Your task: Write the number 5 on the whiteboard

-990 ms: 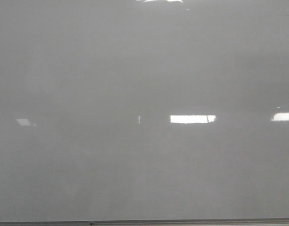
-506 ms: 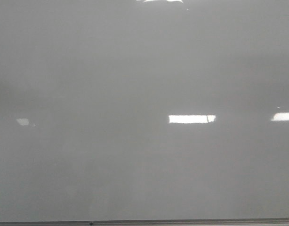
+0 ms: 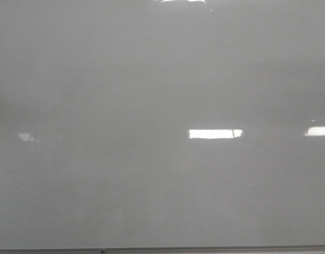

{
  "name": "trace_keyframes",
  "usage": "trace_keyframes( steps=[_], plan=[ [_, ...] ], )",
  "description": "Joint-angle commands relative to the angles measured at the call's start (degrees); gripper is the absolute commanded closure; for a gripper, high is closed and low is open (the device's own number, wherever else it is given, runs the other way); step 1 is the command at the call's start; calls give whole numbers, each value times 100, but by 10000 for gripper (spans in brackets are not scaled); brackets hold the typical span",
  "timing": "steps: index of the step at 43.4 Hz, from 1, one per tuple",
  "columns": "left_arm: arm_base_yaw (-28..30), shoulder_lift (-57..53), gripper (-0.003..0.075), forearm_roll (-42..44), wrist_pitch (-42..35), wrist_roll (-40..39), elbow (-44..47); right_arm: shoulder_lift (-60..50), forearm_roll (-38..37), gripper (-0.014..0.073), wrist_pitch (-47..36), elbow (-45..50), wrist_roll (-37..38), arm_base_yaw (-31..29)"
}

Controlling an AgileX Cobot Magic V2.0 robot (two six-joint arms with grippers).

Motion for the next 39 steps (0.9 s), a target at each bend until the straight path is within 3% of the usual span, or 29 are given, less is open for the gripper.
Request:
trace_keyframes(
  steps=[1, 17, 26, 33, 39],
  plan=[
    [7, -79, 296, 16, -667, -42, -162, 93, 35, -3, -416, -181, 16, -12],
    [7, 153, 470, 16, -707, -42, -162, 93, 35, -3, -416, -181, 16, -12],
    [7, 128, 661, 16, -552, -42, -162, 93, 35, -3, -416, -181, 16, -12],
    [-6, -134, 734, 16, 473, -42, -319, 93, 35, -3, -416, -181, 16, -12],
    [-163, -512, 734, 20, 2093, -42, -784, 93, 35, -3, -416, -181, 16, -12]
  ],
)
